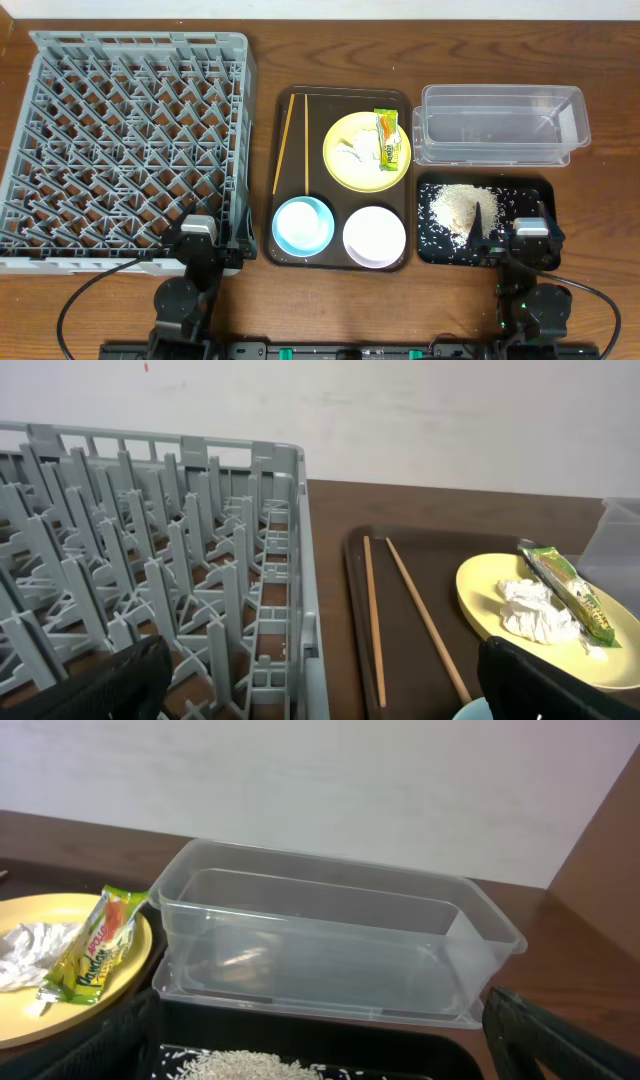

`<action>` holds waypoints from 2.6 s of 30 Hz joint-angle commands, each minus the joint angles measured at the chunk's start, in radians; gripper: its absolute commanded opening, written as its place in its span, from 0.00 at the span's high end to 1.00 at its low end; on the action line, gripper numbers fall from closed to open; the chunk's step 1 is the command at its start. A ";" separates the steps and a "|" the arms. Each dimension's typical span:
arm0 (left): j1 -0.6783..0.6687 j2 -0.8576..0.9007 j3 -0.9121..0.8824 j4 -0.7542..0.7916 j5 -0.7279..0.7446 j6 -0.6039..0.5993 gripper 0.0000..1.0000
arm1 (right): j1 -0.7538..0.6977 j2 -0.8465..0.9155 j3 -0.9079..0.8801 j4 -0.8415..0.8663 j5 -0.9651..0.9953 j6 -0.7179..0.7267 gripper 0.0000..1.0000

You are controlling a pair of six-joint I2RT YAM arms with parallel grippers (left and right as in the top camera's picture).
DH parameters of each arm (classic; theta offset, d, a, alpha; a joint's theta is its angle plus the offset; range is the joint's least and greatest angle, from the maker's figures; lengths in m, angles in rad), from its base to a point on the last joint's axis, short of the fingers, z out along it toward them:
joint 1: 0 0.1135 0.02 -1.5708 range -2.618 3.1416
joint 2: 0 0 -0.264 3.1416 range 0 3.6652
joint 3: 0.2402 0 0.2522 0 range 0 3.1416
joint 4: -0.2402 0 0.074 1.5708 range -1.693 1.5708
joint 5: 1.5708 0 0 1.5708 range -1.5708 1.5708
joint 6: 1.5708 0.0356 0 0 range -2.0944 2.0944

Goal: Sort waste into correct bins and load items into the dishwasher

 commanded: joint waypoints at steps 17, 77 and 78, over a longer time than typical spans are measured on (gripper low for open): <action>-0.002 -0.006 -0.016 -0.041 -0.016 -0.002 0.02 | -0.007 -0.005 -0.003 -0.002 0.003 0.010 0.01; -0.002 0.185 0.243 -0.117 0.105 -0.101 0.02 | -0.007 0.241 0.320 -0.109 -0.441 0.224 0.01; -0.002 0.236 0.290 -0.148 0.109 -0.101 0.02 | -0.007 0.303 0.374 -0.130 -0.444 0.224 0.01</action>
